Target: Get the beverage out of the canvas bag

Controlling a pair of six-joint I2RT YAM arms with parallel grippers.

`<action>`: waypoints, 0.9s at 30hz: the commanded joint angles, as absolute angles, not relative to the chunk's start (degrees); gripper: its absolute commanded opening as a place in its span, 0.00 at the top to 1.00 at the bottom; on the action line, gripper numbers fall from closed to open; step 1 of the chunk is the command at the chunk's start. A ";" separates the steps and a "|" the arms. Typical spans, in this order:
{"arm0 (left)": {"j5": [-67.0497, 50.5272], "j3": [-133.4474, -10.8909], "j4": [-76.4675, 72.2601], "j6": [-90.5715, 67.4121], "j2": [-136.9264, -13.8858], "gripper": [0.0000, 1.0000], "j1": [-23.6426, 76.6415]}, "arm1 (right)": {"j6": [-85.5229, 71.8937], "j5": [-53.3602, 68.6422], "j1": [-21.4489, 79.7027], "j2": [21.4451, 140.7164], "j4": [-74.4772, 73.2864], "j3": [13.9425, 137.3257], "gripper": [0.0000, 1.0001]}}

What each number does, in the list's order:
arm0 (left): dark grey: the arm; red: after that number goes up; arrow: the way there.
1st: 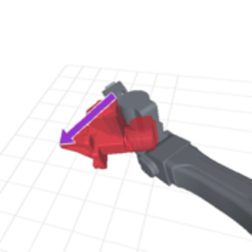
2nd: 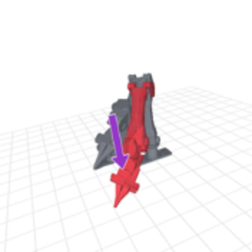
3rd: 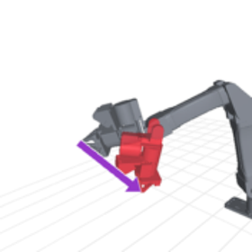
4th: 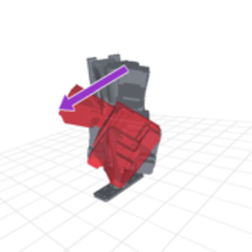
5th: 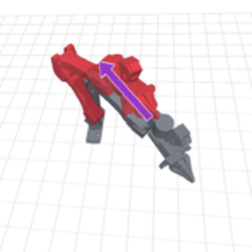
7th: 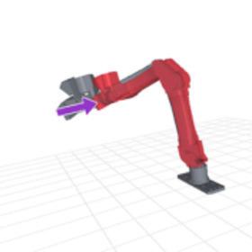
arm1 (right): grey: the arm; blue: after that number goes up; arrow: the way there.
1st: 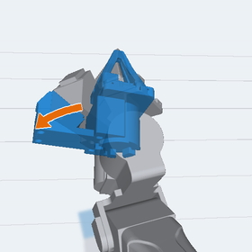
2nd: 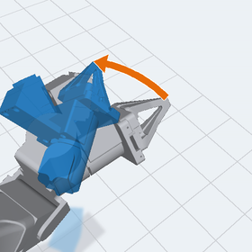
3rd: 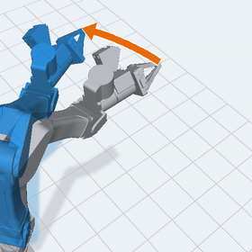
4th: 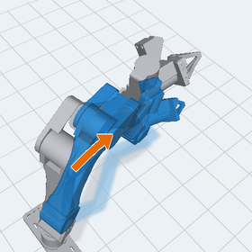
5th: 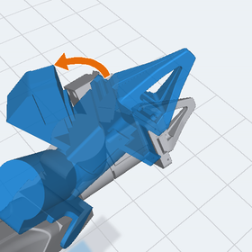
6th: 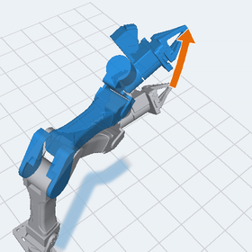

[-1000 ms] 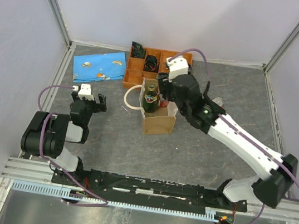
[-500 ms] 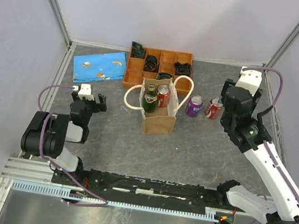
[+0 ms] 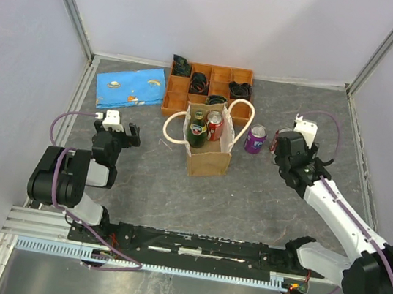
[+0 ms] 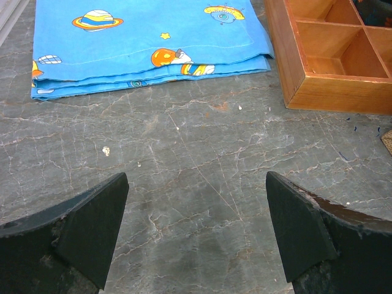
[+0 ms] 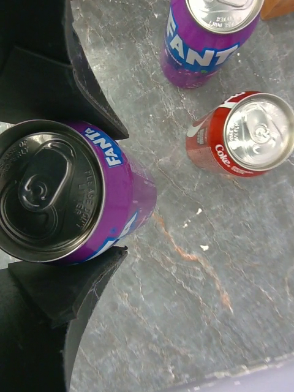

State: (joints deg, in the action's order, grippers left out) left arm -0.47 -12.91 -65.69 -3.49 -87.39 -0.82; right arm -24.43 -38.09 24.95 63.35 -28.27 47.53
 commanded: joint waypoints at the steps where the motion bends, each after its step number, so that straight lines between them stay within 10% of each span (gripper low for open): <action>1: 0.00 -13.44 -67.69 -1.23 -87.17 0.01 -0.62 | -26.14 -36.24 24.20 64.24 -16.17 46.07 1.00; 18: 0.00 -13.44 -67.78 -1.23 -87.10 0.01 -0.61 | -31.03 -29.04 19.18 74.81 -13.65 46.30 0.97; 27: 0.00 -13.45 -67.76 -1.23 -87.15 0.01 -0.61 | -33.15 -25.70 17.94 78.35 -16.88 48.10 0.74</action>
State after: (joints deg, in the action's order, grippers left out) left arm -0.47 -12.91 -65.69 -3.49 -87.39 -0.82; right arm -31.11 -26.74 18.61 78.41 -18.74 44.12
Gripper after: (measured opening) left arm 0.993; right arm 0.743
